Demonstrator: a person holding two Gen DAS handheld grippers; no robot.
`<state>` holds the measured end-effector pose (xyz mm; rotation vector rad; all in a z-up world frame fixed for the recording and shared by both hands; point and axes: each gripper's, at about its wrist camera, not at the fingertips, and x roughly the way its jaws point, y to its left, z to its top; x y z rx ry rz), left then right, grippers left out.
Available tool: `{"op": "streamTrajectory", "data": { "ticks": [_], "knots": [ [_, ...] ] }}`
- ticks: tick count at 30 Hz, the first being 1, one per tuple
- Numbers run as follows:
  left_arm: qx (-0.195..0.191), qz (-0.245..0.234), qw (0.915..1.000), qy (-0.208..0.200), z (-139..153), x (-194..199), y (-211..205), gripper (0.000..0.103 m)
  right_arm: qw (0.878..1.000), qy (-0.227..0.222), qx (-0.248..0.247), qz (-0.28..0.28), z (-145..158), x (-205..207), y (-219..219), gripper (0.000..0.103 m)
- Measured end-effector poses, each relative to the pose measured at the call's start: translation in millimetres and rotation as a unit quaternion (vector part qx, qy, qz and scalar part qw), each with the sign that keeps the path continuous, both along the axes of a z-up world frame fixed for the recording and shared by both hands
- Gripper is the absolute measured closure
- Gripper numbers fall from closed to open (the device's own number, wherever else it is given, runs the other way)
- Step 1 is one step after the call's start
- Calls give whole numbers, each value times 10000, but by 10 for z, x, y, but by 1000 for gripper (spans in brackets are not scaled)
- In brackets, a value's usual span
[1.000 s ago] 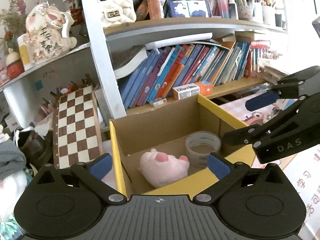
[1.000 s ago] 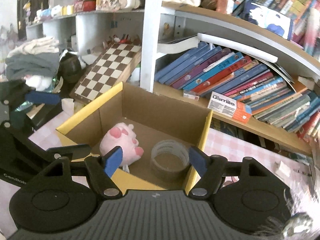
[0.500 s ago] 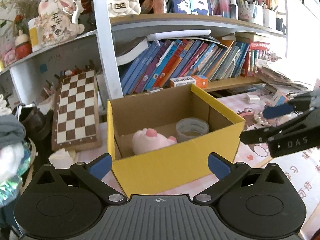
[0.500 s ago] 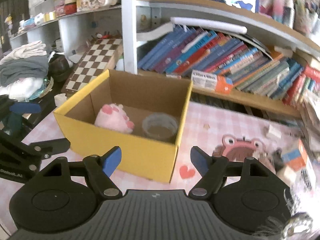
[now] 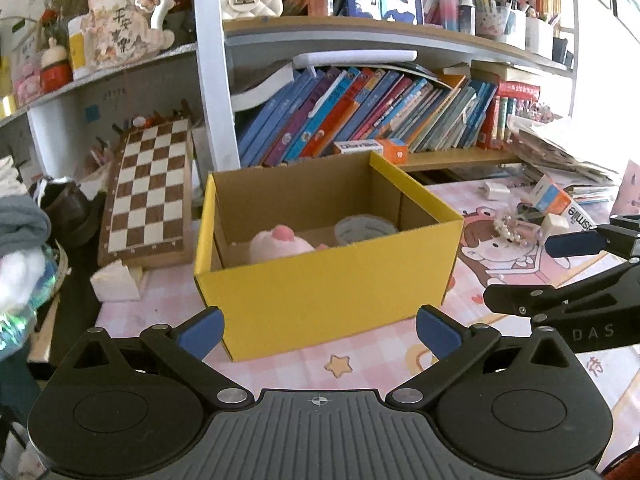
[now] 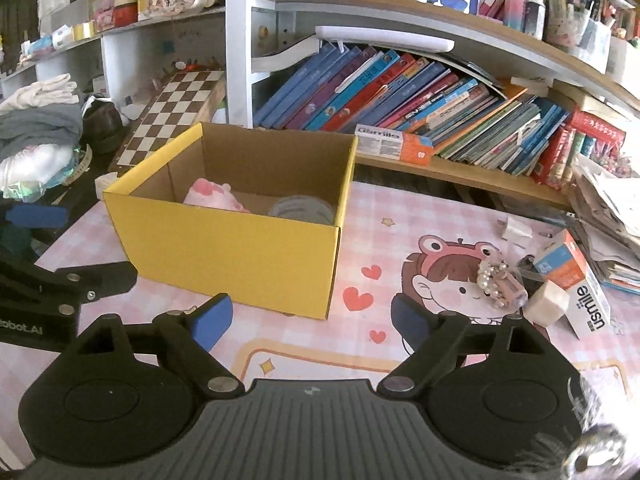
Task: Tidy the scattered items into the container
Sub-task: 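Withdraw both tools from the box toward the remaining items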
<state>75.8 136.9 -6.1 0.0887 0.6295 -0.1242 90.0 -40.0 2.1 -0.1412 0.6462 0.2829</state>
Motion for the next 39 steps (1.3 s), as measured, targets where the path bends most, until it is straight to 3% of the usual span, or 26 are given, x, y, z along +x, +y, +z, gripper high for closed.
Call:
{"op": "streamTrajectory", "data": {
  "ticks": [6, 17, 39],
  "knots": [
    [-31, 22, 10000, 87, -64, -98, -40, 0, 9999, 3, -151, -18, -52, -85, 25, 9],
    [-50, 75, 9999, 96, -59, -104, -159, 0, 9997, 53, -195, -103, -87, -144, -89, 7],
    [235, 594, 9977, 205, -44, -115, -883, 0, 9999, 105, 0, 122, -66, -29, -835, 5]
  ]
}}
